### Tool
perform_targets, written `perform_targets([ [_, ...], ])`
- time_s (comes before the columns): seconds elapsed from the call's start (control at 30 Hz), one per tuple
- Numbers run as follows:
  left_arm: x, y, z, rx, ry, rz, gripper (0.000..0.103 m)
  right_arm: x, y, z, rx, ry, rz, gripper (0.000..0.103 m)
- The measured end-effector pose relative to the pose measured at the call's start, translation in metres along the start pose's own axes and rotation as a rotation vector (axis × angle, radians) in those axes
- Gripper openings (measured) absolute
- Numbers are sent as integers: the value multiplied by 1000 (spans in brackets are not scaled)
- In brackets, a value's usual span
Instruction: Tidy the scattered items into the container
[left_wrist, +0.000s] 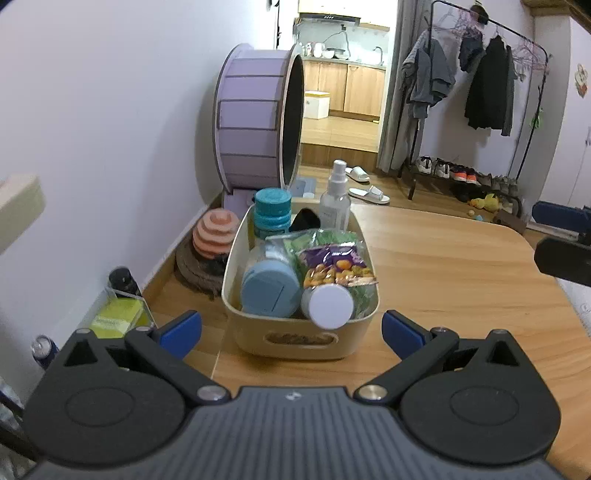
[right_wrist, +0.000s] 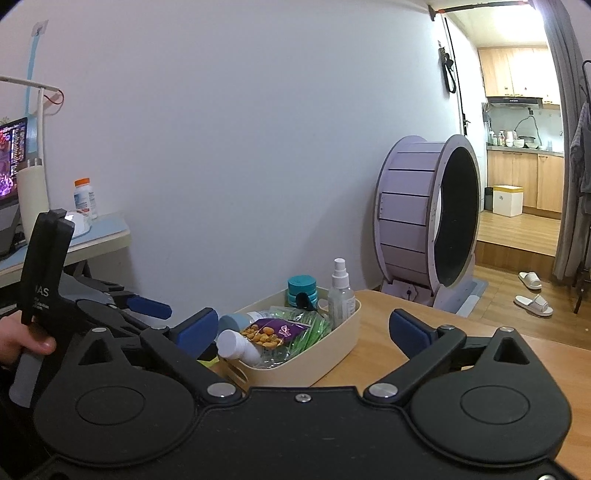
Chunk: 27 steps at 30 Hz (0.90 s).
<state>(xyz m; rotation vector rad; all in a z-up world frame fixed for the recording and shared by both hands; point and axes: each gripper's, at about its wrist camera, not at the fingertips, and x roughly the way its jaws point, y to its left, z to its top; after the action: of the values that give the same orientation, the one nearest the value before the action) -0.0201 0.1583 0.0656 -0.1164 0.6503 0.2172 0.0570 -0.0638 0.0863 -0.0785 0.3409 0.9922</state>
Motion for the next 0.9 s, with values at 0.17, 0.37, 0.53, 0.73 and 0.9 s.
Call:
perform_targets([
  [0.17, -3, 1, -2, 15, 13, 20, 103, 7, 5, -2, -4, 15, 4, 100],
  [0.37, 0, 3, -7, 27, 35, 18, 103, 14, 12, -5, -17, 58, 5, 103],
  [0.53, 4, 7, -4, 23, 43, 16, 103, 17, 18, -5, -38, 91, 22, 103],
  [0.73, 7, 6, -4, 31, 50, 12, 103, 18, 25, -8, -62, 117, 39, 103],
  [0.9, 9, 4, -4, 38, 53, 14, 103, 17, 29, -8, -75, 128, 48, 103],
])
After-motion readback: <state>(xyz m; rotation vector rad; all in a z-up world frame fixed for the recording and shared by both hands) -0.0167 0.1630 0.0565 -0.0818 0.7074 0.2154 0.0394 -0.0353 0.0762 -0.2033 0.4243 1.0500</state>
